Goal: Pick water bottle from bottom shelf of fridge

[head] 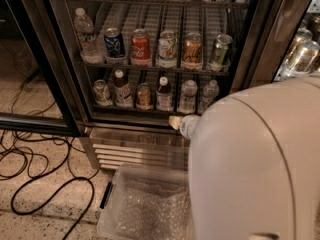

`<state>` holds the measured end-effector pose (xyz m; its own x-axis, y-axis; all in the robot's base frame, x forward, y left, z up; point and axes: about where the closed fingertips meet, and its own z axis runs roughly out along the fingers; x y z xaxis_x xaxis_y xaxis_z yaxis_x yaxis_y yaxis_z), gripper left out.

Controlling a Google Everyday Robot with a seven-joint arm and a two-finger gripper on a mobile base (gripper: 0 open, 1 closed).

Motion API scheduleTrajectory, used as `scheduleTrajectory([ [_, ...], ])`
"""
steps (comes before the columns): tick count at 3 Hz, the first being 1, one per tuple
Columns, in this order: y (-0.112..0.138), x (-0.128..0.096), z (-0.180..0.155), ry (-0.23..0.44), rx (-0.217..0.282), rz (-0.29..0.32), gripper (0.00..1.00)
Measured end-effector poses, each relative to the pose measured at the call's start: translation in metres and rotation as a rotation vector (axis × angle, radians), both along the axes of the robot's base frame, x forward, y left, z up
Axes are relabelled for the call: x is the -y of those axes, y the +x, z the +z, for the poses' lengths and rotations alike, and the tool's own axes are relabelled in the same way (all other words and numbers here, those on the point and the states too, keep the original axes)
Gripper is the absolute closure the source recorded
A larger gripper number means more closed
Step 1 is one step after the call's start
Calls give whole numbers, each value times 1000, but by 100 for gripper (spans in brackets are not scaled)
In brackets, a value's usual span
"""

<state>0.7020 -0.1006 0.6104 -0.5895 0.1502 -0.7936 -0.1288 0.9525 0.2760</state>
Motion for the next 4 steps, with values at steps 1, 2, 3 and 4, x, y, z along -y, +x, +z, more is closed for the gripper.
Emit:
scheduleTrajectory([
  [1, 12, 5, -3, -21, 25, -32, 35],
  [2, 21, 14, -1, -41, 48, -64, 32],
  [3, 28, 20, 9, -51, 82, -92, 25],
  [4, 36, 25, 18, -52, 107, -116, 26],
])
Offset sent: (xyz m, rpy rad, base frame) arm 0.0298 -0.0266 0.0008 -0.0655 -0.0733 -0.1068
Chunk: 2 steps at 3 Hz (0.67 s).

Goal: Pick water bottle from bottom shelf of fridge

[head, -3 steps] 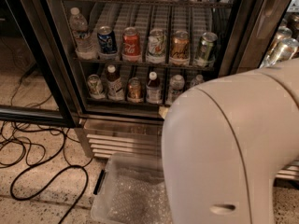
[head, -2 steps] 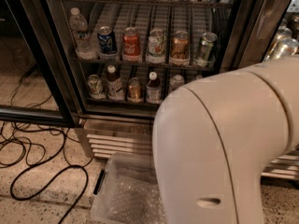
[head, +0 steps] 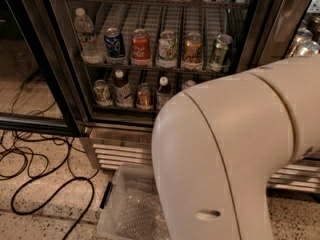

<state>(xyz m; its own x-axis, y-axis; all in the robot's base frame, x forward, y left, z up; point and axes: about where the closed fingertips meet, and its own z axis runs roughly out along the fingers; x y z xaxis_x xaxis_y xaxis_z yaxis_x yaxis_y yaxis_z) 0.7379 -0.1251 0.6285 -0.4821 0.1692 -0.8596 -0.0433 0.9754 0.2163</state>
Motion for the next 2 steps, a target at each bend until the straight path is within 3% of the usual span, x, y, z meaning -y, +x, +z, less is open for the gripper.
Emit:
scheduleTrajectory([
  [2, 21, 4, 4, -13, 15, -26, 28],
])
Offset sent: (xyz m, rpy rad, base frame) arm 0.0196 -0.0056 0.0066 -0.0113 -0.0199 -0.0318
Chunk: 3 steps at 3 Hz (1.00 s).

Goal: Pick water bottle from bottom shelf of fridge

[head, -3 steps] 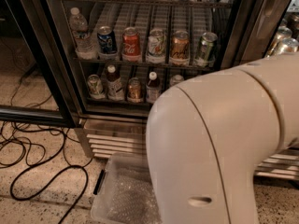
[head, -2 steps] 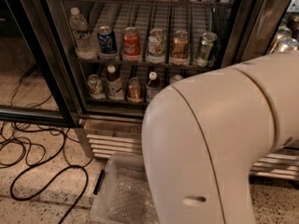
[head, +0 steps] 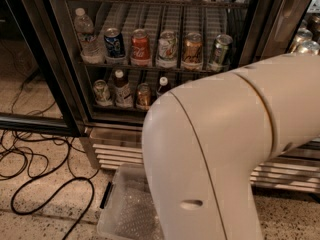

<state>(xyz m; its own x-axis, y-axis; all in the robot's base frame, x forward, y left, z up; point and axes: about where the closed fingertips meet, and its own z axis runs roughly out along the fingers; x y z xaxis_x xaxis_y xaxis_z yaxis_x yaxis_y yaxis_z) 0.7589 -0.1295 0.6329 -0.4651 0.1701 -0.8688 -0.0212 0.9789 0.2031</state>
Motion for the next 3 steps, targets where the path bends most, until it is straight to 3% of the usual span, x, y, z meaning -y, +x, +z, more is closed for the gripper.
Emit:
scheduleTrajectory([
  [3, 32, -1, -4, -11, 6, -9, 30],
])
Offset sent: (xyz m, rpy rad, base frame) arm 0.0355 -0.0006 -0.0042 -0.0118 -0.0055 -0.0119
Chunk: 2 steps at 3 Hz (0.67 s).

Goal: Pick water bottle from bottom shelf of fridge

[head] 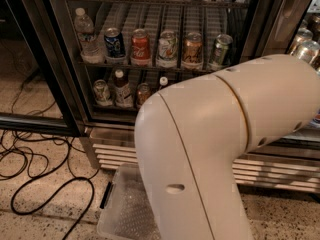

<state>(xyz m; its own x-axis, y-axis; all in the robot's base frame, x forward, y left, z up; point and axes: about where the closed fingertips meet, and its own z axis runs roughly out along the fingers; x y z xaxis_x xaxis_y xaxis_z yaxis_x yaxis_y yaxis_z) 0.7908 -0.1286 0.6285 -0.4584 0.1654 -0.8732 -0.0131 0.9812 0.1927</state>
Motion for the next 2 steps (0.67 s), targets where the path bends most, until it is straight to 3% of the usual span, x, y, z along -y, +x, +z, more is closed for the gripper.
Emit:
scheduleTrajectory([
  [2, 20, 7, -1, -8, 10, -16, 32],
])
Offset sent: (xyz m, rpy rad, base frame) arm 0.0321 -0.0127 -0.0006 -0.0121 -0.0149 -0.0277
